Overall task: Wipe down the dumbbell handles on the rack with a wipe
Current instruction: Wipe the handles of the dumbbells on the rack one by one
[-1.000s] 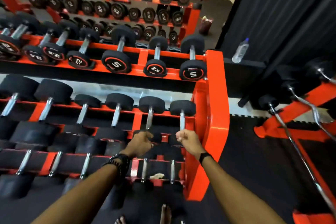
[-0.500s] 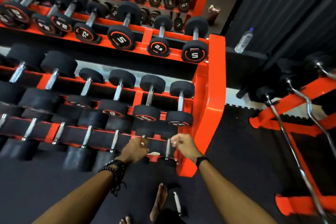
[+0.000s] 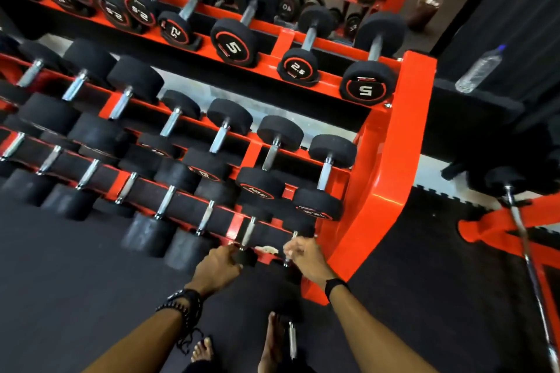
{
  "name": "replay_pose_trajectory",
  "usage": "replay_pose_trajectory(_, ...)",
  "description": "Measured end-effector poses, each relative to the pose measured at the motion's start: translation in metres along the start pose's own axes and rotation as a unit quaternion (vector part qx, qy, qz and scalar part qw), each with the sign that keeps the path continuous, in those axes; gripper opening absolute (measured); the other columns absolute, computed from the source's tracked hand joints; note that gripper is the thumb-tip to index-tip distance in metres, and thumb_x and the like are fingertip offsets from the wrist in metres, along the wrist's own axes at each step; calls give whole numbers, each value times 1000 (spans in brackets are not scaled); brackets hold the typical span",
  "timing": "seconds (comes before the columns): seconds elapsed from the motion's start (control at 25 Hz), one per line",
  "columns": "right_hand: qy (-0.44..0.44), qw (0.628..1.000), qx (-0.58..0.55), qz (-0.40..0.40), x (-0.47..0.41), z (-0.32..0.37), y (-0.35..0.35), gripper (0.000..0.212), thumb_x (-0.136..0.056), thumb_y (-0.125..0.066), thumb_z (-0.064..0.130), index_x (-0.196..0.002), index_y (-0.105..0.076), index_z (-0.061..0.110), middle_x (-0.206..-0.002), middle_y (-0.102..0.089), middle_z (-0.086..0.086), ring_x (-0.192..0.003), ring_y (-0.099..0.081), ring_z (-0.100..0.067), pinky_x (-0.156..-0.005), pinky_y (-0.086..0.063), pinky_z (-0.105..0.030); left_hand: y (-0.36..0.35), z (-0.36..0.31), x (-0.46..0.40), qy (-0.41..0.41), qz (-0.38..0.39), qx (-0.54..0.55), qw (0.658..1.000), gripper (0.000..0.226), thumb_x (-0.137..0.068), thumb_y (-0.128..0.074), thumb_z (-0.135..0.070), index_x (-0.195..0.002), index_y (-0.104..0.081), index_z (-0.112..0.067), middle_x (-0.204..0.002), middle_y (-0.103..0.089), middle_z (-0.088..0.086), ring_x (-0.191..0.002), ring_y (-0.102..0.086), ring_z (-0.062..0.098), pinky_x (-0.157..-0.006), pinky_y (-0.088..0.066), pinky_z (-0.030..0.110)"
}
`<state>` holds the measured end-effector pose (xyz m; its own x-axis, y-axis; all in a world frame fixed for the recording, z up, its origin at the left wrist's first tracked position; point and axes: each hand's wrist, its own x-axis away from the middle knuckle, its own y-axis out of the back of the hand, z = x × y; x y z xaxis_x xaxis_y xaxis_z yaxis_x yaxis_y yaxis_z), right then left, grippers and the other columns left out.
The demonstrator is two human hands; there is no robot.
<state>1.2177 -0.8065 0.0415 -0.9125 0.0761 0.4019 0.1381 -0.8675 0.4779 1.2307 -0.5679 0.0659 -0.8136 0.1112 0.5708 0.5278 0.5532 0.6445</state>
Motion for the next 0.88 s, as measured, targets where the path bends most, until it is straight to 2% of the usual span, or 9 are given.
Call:
replay_pose_trajectory(0.2,-12,997,74,36,-30,-27,-13,41,-82,-52,-2,-70,-61,36,-73,-66,15,-76,-64,-6,-77,-53,-29,-27,7,-25,5,-31,-15,999,42,-83,-63,-38,-123,-62,-25,-122,-67,3,-115,-61,27,-93,-50,35)
replay_pose_trajectory(0.28,-18,993,101,58,-50,-46,-31,31,-85,-55,1,-80,-67,29,-78,-67,13,-82,-66,-11,-82,-54,-32,-41,23,-47,-9,-58,-25,998,49,-80,-60,-40,-126,-62,-24,-124,-66,1,-116,-61,25,-96,-48,35)
replay_pose_trajectory(0.36,-24,991,104,80,-86,-76,-60,17,-86,-55,9,-92,-71,13,-87,-67,8,-89,-67,-15,-86,-52,-34,-61,48,-87,-44,-86,-52,994,52,-72,-56,-42,-117,-68,-19,-113,-70,2,-104,-66,28,-88,-52,38)
replay_pose_trajectory(0.48,-27,988,133,72,-152,-150,-114,37,-84,-46,34,-102,-70,13,-96,-70,0,-93,-66,-22,-86,-51,-38,-104,89,-159,-99,-110,-93,985,50,-64,-58,-44,-107,-63,-19,-98,-71,2,-85,-69,27,-69,-56,37)
replay_pose_trajectory(0.56,-41,987,143,55,-188,-199,-145,51,-84,-39,43,-106,-70,8,-103,-70,-11,-99,-65,-27,-90,-49,-37,-131,112,-197,-114,-135,-103,979,56,-65,-52,-48,-111,-62,-18,-100,-70,2,-91,-63,23,-73,-52,33)
replay_pose_trajectory(0.68,-49,984,161,56,-250,-264,-190,33,-86,-46,14,-94,-69,-9,-97,-67,-27,-96,-61,-33,-86,-39,-30,-189,156,-258,-123,-126,-92,980,58,-67,-52,-46,-116,-60,-15,-104,-66,6,-94,-57,27,-79,-41,35)
replay_pose_trajectory(0.76,-33,979,193,50,-298,-297,-207,26,-89,-47,5,-93,-69,-9,-100,-67,-27,-99,-63,-38,-87,-38,-31,-222,176,-288,-116,-121,-66,984,56,-70,-55,-46,-119,-60,-19,-110,-63,4,-95,-59,31,-79,-47,39)
replay_pose_trajectory(0.84,-59,966,228,105,-332,-312,-216,27,-94,-48,3,-108,-67,-9,-117,-64,-28,-114,-59,-37,-97,-36,-33,-238,188,-311,-108,-127,-53,985,54,-74,-57,-48,-120,-61,-20,-116,-61,2,-99,-54,30,-80,-45,41)
replay_pose_trajectory(0.88,-31,946,272,172,-348,-317,-219,30,-93,-48,5,-111,-67,-9,-119,-64,-27,-115,-59,-34,-97,-37,-33,-241,189,-319,-110,-148,-49,982,53,-75,-59,-48,-120,-61,-20,-118,-60,1,-100,-51,29,-80,-41,40)
